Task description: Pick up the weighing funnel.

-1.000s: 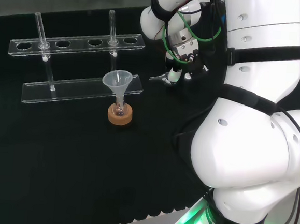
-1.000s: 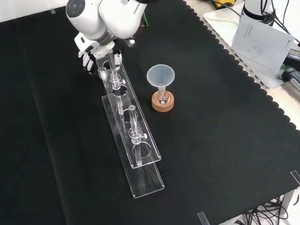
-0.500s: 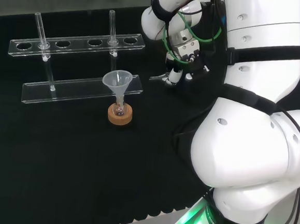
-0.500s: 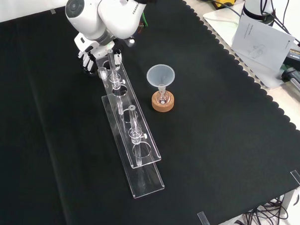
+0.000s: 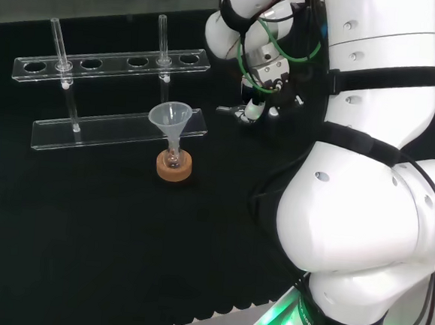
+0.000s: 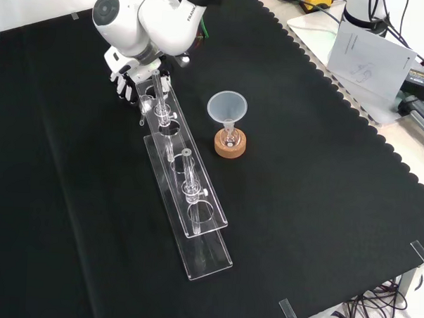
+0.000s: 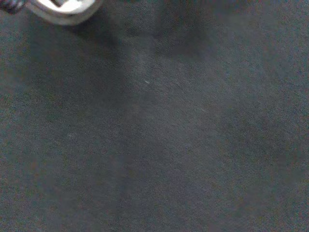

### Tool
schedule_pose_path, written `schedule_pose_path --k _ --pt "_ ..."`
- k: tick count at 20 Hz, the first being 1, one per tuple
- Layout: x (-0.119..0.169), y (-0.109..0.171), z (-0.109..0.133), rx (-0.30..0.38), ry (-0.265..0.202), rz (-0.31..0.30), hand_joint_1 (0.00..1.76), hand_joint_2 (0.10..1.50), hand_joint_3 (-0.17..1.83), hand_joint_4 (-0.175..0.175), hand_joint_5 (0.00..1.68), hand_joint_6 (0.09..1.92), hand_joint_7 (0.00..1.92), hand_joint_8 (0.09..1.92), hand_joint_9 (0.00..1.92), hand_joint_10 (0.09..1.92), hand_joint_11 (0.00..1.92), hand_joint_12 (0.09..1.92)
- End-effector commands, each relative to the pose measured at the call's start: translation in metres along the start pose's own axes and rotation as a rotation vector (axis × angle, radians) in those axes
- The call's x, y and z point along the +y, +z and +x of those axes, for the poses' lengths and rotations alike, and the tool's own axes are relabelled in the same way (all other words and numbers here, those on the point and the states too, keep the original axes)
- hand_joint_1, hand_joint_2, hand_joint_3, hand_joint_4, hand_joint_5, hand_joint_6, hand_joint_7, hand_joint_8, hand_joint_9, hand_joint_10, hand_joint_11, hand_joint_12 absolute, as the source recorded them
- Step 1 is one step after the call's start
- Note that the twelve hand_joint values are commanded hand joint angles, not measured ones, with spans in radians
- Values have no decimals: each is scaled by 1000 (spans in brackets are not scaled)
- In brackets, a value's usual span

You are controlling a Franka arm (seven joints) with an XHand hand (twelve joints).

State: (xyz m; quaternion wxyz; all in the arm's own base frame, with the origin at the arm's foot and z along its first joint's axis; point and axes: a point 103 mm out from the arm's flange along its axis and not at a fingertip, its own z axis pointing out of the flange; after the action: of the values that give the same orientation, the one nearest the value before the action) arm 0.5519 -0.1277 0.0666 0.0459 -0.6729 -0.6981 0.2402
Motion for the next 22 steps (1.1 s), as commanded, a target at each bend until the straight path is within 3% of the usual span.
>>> schedule_pose_path --k 1,4,19,21,22 --pt "-3 3 -11 43 42 -14 1091 735 570 175 1195 774 681 615 878 453 574 1222" --pt "-8 0 -15 87 35 -34 1095 729 570 175 1207 754 707 619 925 427 650 1172" --pt "-49 -13 -41 244 118 -130 1094 740 549 175 1207 747 726 620 992 380 758 1100" --pt "-57 -13 -46 267 120 -145 1094 740 548 175 1207 747 726 620 994 379 762 1099" --pt "-61 -14 -49 273 80 -156 1094 741 548 175 1207 747 726 620 995 378 764 1098"
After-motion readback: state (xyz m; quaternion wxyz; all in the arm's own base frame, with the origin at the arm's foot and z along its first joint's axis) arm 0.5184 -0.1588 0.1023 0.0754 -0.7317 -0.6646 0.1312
